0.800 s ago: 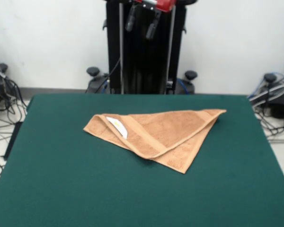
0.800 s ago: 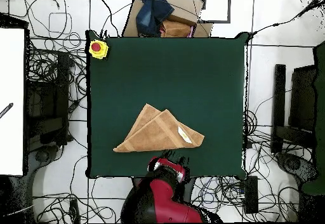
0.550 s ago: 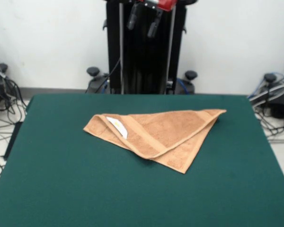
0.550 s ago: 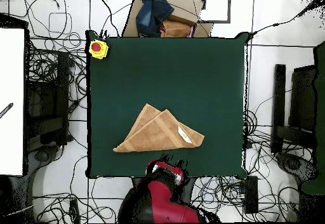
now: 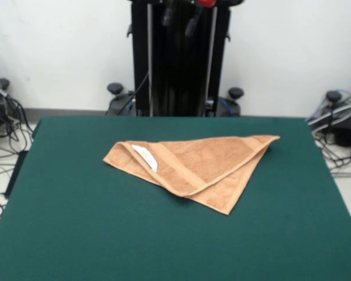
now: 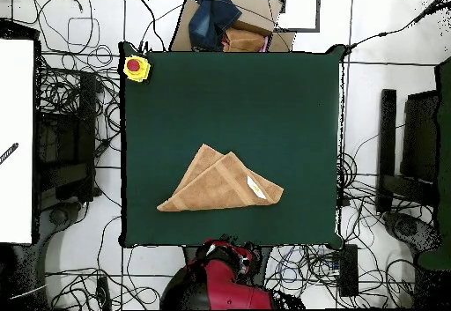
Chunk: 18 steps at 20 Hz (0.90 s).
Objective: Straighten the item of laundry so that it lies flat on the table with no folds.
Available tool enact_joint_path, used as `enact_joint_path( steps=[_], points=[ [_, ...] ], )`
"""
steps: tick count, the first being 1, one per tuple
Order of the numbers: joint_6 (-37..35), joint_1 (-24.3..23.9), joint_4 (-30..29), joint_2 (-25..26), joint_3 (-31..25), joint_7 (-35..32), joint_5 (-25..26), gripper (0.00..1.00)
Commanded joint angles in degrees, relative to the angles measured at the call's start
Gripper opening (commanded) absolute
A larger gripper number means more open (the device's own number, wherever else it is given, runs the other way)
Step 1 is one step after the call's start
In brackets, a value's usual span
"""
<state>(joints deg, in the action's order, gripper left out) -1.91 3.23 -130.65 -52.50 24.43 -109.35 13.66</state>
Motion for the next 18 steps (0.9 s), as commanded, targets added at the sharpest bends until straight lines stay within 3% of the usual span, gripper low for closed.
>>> enact_joint_path(
  steps=[1,13,18],
  points=[
    [-2.83,-1.64,4.04,1.12,-1.96,-2.11,4.61,1.0],
    [-5.98,-2.73,9.48,4.46,-4.66,-2.58,3.69,1.0],
    [-9.95,0.54,13.96,7.13,-2.76,-4.49,1.08,1.0]
  ],
)
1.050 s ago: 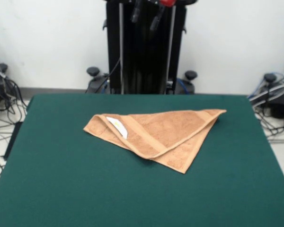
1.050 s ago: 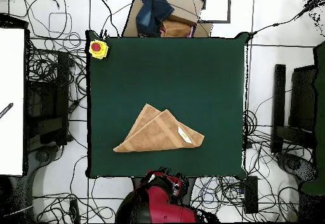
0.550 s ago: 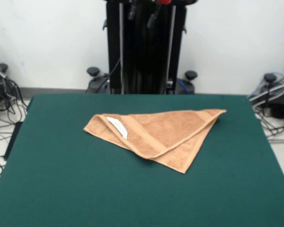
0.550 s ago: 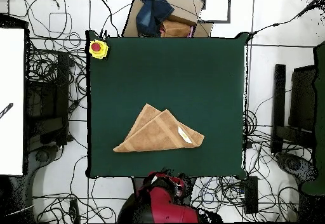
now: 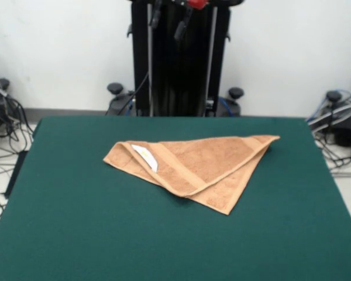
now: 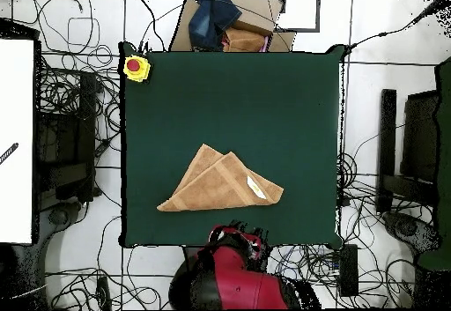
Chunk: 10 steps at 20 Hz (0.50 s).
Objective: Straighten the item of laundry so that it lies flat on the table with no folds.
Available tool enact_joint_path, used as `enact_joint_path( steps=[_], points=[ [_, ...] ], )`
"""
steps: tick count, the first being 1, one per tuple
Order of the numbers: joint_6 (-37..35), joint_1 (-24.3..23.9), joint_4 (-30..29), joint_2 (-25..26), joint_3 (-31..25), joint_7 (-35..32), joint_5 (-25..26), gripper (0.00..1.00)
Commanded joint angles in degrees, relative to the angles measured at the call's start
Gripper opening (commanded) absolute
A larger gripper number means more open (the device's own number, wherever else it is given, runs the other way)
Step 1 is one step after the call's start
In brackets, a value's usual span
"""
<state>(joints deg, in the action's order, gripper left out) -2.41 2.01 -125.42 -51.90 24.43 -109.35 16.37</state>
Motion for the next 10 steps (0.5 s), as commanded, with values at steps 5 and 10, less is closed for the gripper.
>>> enact_joint_path(
  steps=[5,10],
  points=[
    [-10.05,2.58,10.86,8.52,-2.54,-6.19,-2.28,1.0],
    [-7.48,4.42,12.67,11.98,-0.98,-7.6,-1.69,1.0]
  ],
)
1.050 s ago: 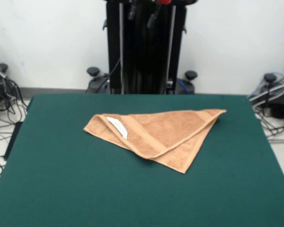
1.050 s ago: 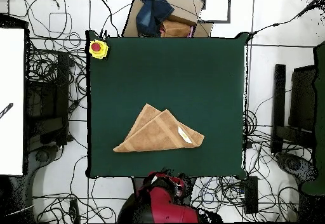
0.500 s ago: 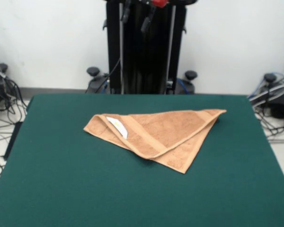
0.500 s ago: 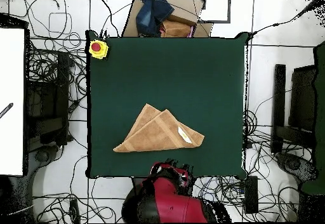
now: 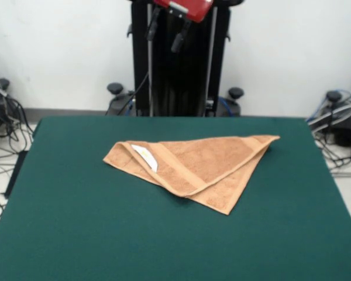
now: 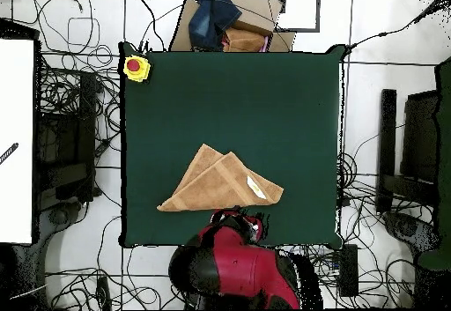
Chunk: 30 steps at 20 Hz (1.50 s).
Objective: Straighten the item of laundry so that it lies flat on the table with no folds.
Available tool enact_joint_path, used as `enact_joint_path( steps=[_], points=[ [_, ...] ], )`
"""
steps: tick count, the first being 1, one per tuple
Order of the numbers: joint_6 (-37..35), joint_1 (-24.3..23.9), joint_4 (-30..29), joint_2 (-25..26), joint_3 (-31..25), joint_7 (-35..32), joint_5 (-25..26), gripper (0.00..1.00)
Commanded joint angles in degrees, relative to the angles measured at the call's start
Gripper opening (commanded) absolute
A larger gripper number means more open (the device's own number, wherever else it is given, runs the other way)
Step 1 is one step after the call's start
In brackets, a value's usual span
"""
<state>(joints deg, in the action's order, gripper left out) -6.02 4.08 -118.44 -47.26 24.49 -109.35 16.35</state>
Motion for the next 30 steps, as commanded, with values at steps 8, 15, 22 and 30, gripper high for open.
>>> enact_joint_path(
  steps=[8,15,22,30],
  points=[
    [1.89,-5.64,2.97,6.7,-8.51,-5.02,1.07,1.0],
    [-5.04,-42.91,-17.48,-11.15,-51.01,8.17,3.45,1.0],
    [-15.03,-52.99,-24.12,-17.53,-60.55,16.0,0.66,1.0],
    [-18.51,-49.24,-22.51,-18.37,-60.37,12.32,2.9,1.0]
  ],
)
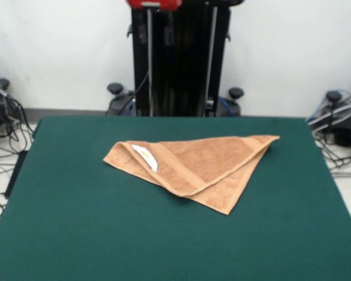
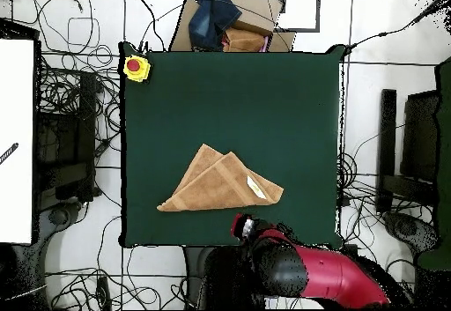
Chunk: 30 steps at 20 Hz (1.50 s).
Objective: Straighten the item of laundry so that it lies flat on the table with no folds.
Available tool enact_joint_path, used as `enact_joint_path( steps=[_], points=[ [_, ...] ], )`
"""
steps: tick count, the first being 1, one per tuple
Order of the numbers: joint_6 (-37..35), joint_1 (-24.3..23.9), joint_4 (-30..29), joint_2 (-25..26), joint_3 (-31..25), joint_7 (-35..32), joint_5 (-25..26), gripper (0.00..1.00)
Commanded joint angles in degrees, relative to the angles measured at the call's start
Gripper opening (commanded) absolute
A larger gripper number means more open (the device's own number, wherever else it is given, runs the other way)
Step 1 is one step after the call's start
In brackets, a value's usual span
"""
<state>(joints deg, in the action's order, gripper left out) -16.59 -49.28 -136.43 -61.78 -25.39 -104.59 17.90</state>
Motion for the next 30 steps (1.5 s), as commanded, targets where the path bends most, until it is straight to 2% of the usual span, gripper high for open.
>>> enact_joint_path(
  steps=[1,6,10,19,30],
  points=[
    [-8.04,4.47,-4.44,-3.75,-10.65,6.81,1.25,1.0],
    [-9.29,6.52,-3.04,-2.6,-10.14,4.59,2.06,1.0],
    [-8.93,8.75,-0.68,0.23,-7.66,2.72,4.81,1.0],
    [-8.15,14.28,9.78,10.67,-1.95,-0.16,11.34,1.0],
    [-9.43,17.25,13.68,12.35,-0.12,-1.38,12.02,1.0]
  ],
)
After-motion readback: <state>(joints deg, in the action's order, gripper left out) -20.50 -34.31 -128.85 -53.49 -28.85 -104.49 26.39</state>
